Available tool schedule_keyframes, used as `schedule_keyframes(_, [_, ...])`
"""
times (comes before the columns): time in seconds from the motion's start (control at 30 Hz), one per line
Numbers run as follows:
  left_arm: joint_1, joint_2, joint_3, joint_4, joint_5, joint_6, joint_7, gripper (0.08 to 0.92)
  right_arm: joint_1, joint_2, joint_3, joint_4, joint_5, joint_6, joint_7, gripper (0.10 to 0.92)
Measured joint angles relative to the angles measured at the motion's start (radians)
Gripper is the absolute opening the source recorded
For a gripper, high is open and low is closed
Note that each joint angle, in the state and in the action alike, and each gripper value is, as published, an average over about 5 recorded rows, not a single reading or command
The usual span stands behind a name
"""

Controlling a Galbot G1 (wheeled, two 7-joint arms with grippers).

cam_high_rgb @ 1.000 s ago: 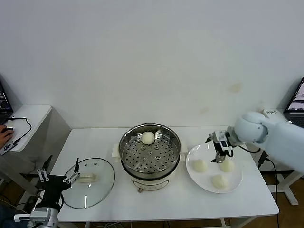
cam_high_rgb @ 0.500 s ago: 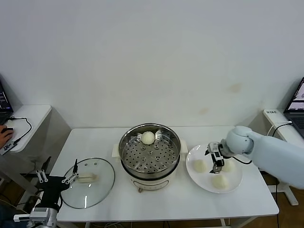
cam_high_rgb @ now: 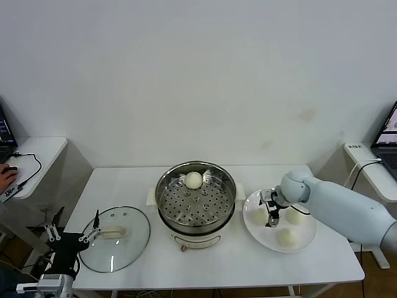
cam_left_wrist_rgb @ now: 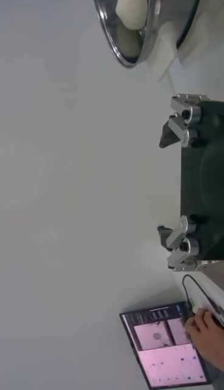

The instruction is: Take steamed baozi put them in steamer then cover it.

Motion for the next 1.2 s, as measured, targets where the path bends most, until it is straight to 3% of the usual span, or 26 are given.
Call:
schedule_keyframes(0.4, [-0.002,-0.003,0.006,-0.005,0.008,0.0,-0.001,0.823,-0.011,0.022,0.027,-0.041,0.0,0.006,-0.008,0.65])
schedule_keyframes(0.8, [0.005,0.0,0.003,-0.024,0.008,0.0,-0.001,0.823,0.082,-0.01,0.003,-0.019,0.048,-0.004,-0.075,0.636])
schedule_keyframes(1.2, [0.015,0.011,0.014,-0.043,0.006,0.003,-0.003,0.823,0.386,-0.09,-0.156,0.106,0.204,-0.055,-0.11,0.646])
